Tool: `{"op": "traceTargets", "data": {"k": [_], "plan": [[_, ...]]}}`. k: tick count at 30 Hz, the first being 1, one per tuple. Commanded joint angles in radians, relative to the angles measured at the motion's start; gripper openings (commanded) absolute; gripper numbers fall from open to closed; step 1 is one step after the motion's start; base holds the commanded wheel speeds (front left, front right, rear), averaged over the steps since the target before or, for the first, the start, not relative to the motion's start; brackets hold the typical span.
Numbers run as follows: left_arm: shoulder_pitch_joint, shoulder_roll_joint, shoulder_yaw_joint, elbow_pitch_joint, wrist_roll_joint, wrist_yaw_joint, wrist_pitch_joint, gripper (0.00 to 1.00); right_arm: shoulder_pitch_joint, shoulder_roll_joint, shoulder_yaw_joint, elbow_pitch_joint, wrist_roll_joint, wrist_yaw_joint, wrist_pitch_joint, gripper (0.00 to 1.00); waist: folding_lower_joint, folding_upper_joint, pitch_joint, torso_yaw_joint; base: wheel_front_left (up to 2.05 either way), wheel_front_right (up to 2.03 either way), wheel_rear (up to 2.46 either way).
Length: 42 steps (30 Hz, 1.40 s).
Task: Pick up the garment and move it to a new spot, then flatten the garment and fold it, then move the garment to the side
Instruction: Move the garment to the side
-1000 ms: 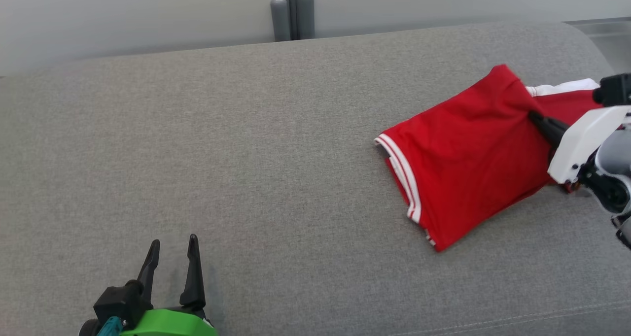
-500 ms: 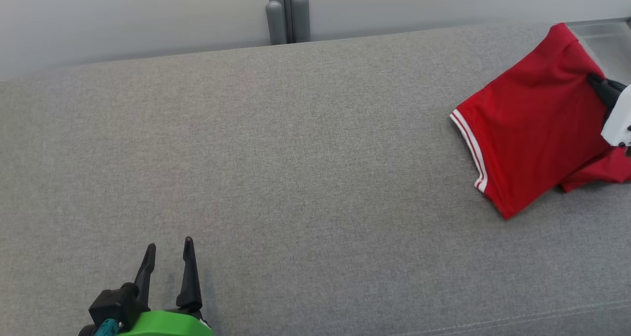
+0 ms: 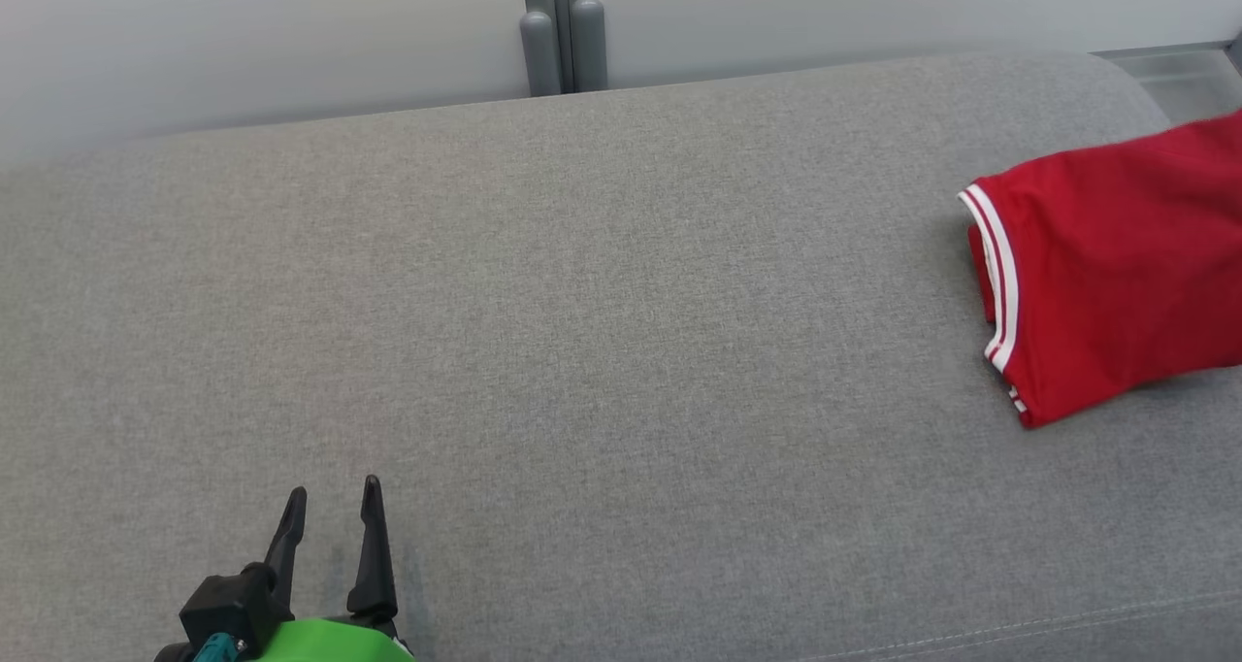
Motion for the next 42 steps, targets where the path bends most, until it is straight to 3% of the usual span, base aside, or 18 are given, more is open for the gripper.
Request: {"op": "traceTargets", "data": {"k": [1,6,10,15,18,24,32,42], "plan": [[0.01,0.003,0.0,0.001,0.012,-0.008,-0.003,1.0,0.017,0.008,-0.009,0.043,-0.038,-0.001,-0.045,1.0,0.0,0.0,-0.011,0.006,0.0,0.0,0.0],[0.02,0.003,0.001,-0.004,0.017,-0.002,-0.003,1.0,0.049,0.065,-0.04,0.162,-0.129,-0.001,-0.246,1.0,0.0,0.0,-0.027,0.019,0.0,0.0,0.0],[0.035,0.003,0.005,-0.01,0.012,0.004,-0.003,1.0,0.096,0.106,-0.047,0.128,-0.178,-0.001,-0.33,1.0,0.0,0.0,-0.034,0.026,0.0,0.0,0.0],[0.058,0.003,0.002,-0.017,-0.005,0.011,-0.003,1.0,0.225,0.131,-0.142,-0.107,-0.305,-0.001,-0.336,1.0,0.0,0.0,-0.053,0.034,0.0,0.0,0.0],[0.066,0.003,0.0,-0.03,-0.024,0.022,-0.003,1.0,0.352,0.196,-0.248,-0.302,-0.396,-0.001,-0.337,1.0,0.0,0.0,-0.069,0.039,0.0,0.0,0.0],[0.064,0.003,-0.016,-0.058,-0.04,0.04,-0.003,1.0,0.627,0.353,-0.321,-0.612,-0.503,-0.001,-0.337,1.0,0.0,0.0,-0.082,0.067,0.0,0.0,0.0],[0.053,0.003,-0.036,-0.034,-0.016,0.039,-0.003,1.0,0.843,0.526,-0.341,-0.725,-0.611,-0.001,-0.337,1.0,0.0,0.0,-0.088,0.103,0.0,0.0,0.0],[0.047,0.003,-0.017,-0.006,-0.012,0.015,-0.003,1.0,0.933,0.618,-0.378,-0.841,-0.767,-0.001,-0.337,1.0,0.0,0.0,-0.096,0.113,0.0,0.0,0.0]]}}
